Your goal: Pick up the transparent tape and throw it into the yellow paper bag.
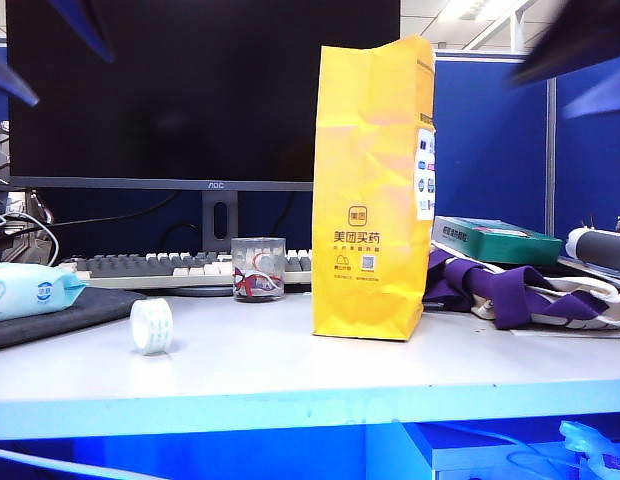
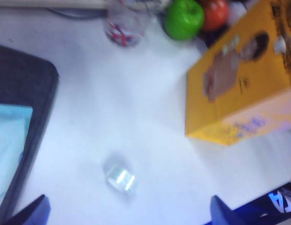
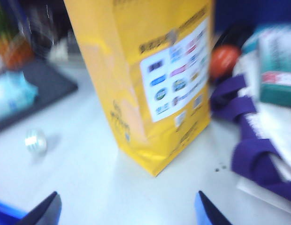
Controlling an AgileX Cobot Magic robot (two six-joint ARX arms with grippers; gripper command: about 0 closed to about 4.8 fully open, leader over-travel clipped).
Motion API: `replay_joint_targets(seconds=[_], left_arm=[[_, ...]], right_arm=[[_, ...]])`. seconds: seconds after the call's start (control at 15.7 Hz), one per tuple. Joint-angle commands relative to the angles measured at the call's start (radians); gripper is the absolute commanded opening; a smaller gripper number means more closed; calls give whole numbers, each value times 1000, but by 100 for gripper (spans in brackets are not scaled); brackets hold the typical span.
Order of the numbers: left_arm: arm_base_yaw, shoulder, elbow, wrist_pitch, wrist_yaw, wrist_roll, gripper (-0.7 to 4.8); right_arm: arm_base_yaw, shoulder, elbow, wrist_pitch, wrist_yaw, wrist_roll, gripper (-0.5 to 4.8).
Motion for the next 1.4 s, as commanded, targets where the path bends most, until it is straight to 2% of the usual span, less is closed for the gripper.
replay_joint_targets(seconds=[0.06,0.13,0.19,0.32,0.38,0.51,0.7,0.89,1.02,1.4], left_arm=[[-105,98,74,-40,-88,-85,479],[-131,118,75,-42,-101,-102,479],[-191,162,75,-47,-148,-132,479],[-257,236,76,-61,-226,-145,479],[-292,283,78,-72,-249,-179,479],[-310,329,90,-103,-318,-190,479],[-312,369,98,-109,-386,-254,479],[-312,385,98,-34,-402,-298,479],[-312,421,98,38,-401,-329,479],[-312,529,98,31,-381,-382,479]], right_arm=[[8,282,162,6,-128,-69,379],[11,332,191,2,-149,-87,379],[11,398,235,-19,-172,-124,389],[14,453,285,-80,-178,-180,404],[14,453,294,-113,-178,-216,449],[14,440,295,-128,-200,-219,456],[17,437,295,-157,-219,-219,464],[18,437,296,-174,-230,-218,464],[18,435,299,-208,-290,-212,464],[18,430,304,-209,-330,-211,464]])
